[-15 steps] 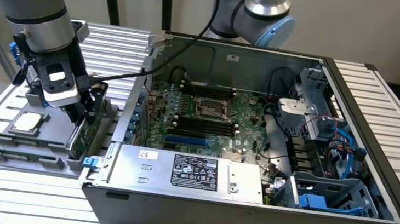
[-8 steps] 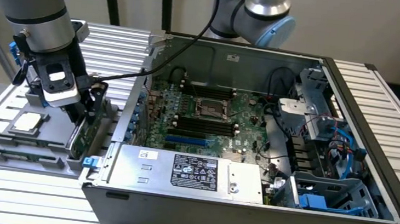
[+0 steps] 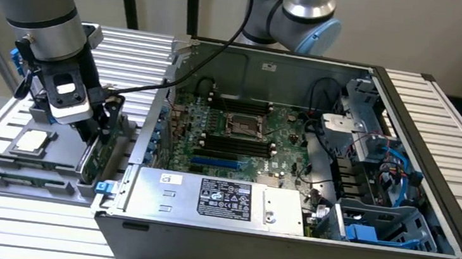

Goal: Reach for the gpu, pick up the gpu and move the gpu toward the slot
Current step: 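Pick up the gpu and move the gpu toward the slot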

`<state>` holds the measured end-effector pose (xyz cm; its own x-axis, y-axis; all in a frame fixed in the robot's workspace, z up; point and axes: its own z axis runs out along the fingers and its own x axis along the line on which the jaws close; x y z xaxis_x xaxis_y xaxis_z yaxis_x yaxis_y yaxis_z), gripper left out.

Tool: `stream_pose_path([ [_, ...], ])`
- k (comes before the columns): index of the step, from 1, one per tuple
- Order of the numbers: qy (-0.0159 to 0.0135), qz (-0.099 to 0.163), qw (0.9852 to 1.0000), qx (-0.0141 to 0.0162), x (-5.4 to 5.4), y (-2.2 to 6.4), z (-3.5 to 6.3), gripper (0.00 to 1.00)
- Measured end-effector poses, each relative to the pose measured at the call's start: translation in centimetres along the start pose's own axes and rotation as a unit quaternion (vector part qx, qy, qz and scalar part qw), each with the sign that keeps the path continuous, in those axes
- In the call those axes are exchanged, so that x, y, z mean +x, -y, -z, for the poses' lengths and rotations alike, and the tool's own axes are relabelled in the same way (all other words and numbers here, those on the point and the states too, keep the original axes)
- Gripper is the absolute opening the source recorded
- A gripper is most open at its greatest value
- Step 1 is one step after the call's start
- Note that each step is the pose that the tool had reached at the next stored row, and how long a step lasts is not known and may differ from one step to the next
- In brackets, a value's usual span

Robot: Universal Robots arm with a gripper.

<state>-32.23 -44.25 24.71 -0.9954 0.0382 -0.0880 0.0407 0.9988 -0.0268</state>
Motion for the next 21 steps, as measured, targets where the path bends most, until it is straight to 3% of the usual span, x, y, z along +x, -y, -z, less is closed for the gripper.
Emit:
stream_pose_path([
  [21, 0.0, 0.0, 1.0, 0.0, 0.0, 0.0, 0.0, 0.42],
])
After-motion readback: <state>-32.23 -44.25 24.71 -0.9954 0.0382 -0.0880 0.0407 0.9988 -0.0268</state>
